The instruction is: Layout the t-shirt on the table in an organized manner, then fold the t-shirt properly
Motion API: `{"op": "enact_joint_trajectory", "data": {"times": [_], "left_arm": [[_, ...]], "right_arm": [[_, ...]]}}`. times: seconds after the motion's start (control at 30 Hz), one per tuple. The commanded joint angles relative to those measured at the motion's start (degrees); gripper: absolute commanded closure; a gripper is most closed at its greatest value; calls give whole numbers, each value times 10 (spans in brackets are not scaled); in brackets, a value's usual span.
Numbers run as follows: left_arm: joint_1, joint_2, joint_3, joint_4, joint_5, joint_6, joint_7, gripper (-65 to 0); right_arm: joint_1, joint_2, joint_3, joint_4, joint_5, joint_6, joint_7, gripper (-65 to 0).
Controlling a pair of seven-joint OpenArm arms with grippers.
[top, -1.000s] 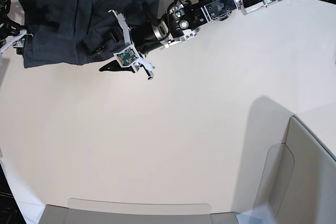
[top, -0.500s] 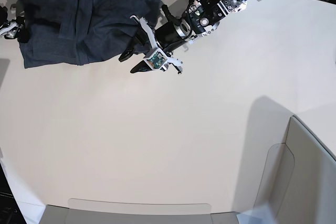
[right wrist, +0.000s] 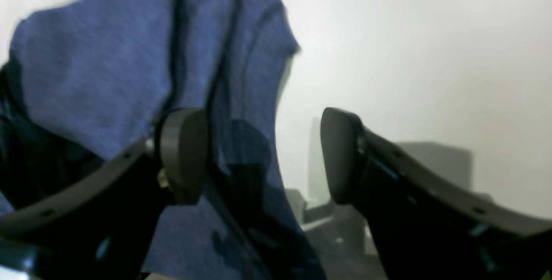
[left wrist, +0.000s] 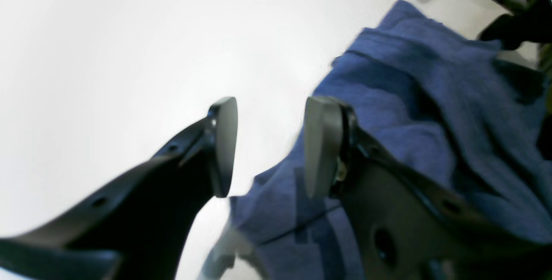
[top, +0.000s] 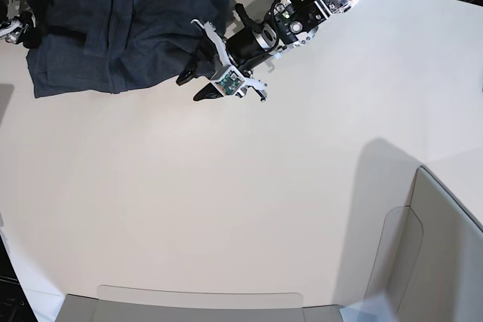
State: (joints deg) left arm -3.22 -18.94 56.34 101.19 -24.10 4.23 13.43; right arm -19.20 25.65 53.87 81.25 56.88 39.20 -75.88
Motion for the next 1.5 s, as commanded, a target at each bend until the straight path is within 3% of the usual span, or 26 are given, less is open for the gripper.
{"op": "enact_joint_trajectory", "data": {"times": [0.0,0.13,0.37,0.6,0.9,1.03,1.47], "left_arm": [[-6,2,-2,9,1,-4,-19,-246],[-6,2,-1,1,1,-3,-19,-247],[9,3,-5,-11,1,-3,-19,-247],[10,4,-1,-11,1,-3,-19,-247],[11,3,0,-8,1,-2,-19,-247],[11,3,0,-9,1,-2,-19,-247],[11,2,0,-9,1,-2,-19,-247]], "right_arm": [[0,10,5,7,7,8,-10,-420],[0,2,6,13,11,8,-10,-449],[-12,-6,5,53,11,8,-9,-650],[-17,-15,-1,90,11,8,-10,-650],[-20,-52,-50,74,36,8,-11,-650],[-29,-55,-63,73,54,8,-11,-650],[-24,-49,-60,-13,27,8,-9,-650]]}}
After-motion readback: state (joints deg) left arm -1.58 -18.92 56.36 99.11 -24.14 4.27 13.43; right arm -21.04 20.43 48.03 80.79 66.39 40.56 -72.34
